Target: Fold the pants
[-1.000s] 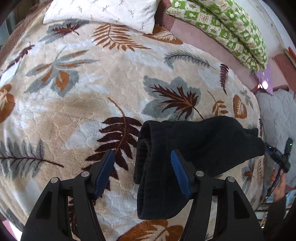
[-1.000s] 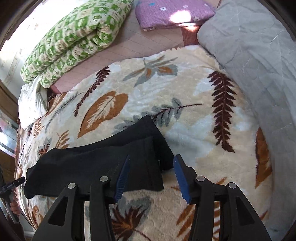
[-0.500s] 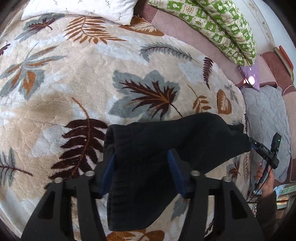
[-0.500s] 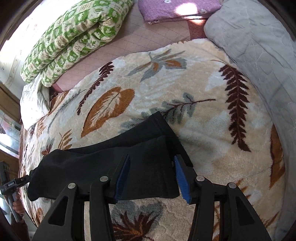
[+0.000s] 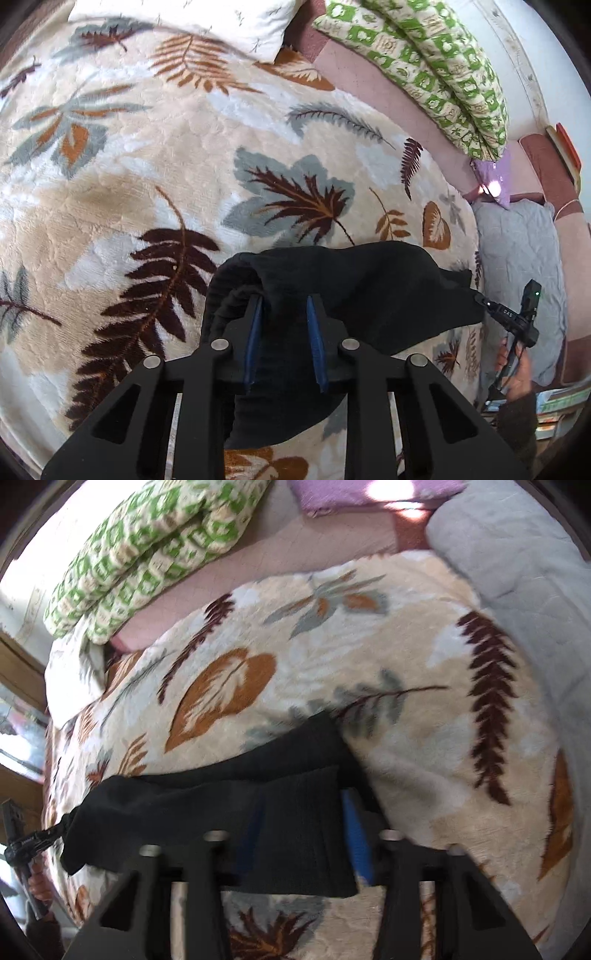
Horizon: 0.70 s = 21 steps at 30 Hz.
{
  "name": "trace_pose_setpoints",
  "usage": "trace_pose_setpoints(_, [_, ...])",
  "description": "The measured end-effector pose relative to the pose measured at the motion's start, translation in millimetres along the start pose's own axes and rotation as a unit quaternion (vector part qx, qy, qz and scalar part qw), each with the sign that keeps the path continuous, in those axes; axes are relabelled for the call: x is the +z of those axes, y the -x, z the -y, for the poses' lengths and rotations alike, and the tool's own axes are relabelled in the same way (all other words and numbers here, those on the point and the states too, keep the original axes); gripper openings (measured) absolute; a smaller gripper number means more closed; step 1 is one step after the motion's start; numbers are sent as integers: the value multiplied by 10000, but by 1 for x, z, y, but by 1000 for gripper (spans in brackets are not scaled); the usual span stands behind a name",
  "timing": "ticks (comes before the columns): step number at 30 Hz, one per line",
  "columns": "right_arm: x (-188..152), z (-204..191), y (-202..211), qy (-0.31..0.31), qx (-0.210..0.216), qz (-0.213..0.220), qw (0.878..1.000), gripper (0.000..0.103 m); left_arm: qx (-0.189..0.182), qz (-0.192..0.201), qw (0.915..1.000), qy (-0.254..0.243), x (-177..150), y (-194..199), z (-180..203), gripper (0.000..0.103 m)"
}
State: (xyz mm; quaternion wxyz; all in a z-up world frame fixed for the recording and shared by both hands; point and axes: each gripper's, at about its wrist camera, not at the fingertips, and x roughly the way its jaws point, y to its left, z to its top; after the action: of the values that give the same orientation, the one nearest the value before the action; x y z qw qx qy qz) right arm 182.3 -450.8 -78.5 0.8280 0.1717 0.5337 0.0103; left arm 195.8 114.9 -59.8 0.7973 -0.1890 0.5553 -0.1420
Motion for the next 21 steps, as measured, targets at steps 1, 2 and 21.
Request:
trace_pose_setpoints(1, [0, -2, 0, 92, -50, -33, 9999, 7, 14, 51, 10000, 41, 0, 0, 1, 10])
trace_pose_setpoints(2, [0, -4, 2, 154, -151, 12, 9998, 7, 2, 90, 9999, 107, 1, 0, 1, 10])
trace_pose_setpoints(21, [29, -10, 49, 6, 195, 1067, 9941, 6, 476, 875, 9916, 831, 19, 10, -28, 3])
